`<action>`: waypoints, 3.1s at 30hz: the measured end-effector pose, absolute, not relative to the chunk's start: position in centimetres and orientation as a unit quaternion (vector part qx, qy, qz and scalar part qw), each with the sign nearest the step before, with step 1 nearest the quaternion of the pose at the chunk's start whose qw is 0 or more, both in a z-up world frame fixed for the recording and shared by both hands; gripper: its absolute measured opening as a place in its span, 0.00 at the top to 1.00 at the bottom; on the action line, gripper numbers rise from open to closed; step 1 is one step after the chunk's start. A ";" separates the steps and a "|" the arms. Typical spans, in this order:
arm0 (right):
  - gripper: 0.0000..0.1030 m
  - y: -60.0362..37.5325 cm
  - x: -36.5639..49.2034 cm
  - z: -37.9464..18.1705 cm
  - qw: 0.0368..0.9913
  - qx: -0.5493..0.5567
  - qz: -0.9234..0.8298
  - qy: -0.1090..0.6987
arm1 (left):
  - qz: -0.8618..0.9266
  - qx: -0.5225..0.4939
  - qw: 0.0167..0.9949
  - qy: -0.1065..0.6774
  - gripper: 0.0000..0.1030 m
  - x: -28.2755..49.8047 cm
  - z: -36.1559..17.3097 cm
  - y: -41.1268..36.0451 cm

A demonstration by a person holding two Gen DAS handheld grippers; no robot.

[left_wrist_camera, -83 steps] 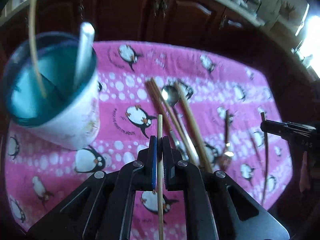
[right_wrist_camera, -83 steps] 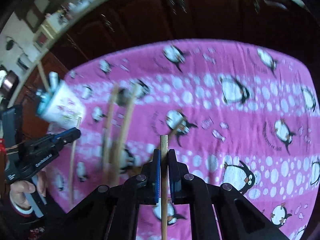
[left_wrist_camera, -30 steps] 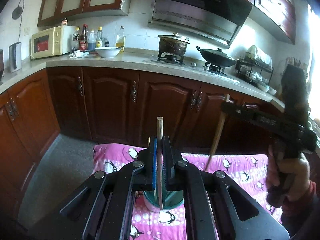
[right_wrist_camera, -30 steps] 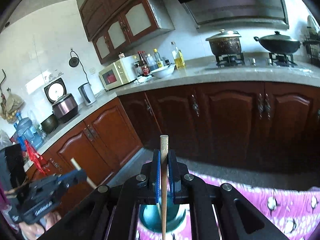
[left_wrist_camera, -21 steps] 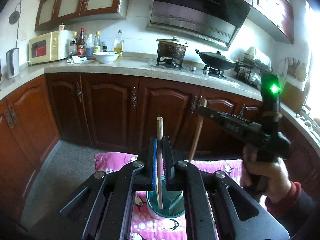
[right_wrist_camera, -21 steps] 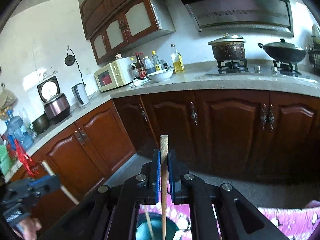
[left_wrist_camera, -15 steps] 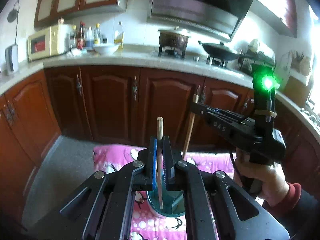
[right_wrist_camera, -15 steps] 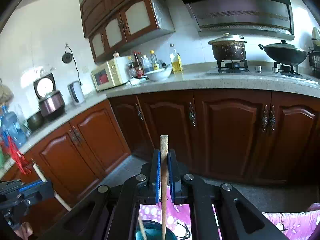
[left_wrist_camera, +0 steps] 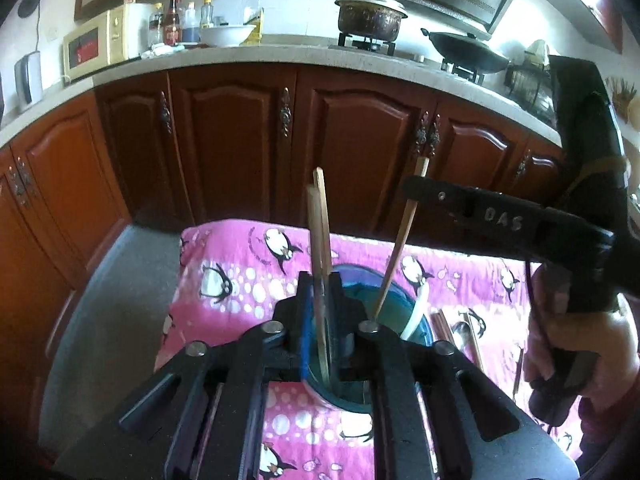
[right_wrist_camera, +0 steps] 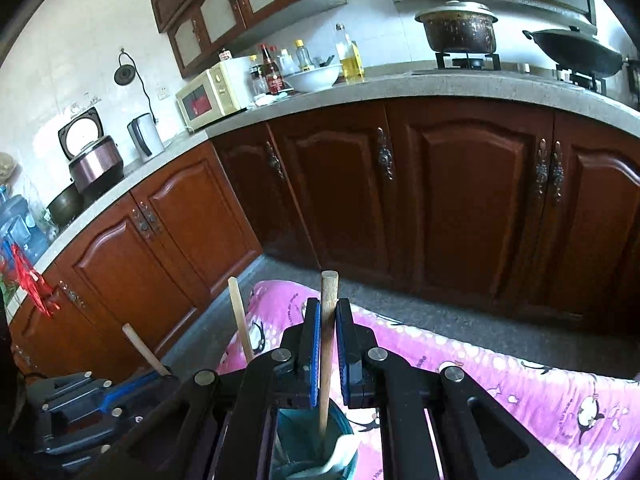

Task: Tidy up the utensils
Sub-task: 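Carry both chopsticks to the holder and release them inside, then move both tools back over the remaining utensils and lower the right tool onto a chopstick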

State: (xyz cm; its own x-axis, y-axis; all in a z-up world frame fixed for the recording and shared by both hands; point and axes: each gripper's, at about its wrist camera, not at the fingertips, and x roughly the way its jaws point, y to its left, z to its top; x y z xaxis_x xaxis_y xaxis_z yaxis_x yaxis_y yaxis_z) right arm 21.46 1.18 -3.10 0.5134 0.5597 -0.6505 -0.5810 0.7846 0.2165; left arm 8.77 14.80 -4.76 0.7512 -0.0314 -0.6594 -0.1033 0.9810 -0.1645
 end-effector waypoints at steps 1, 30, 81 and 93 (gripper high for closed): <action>0.93 1.1 21.4 -3.1 0.867 -0.015 0.329 0.375 | 0.019 -0.099 0.930 0.353 0.67 8.7 -4.9 14.9; 0.25 -16.6 8.3 -6.1 0.887 -0.025 0.200 0.416 | 0.005 -0.078 0.932 0.354 0.27 1.2 -6.7 6.9; 0.68 -15.8 15.9 -16.0 0.809 0.041 0.243 0.534 | -0.035 -0.068 0.900 0.429 0.21 4.3 -13.6 1.1; 0.95 -16.0 18.1 -18.7 0.784 0.073 0.247 0.565 | -0.035 -0.075 0.893 0.443 0.21 6.9 -15.1 0.2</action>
State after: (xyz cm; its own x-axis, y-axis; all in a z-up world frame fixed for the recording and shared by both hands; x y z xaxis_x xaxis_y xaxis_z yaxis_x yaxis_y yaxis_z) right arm 18.11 -16.01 -18.73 0.2406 0.4699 -0.8493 -0.3049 0.8673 0.3935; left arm 6.92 0.22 -15.10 0.6046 -0.1290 -0.7860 -0.0035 0.9864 -0.1645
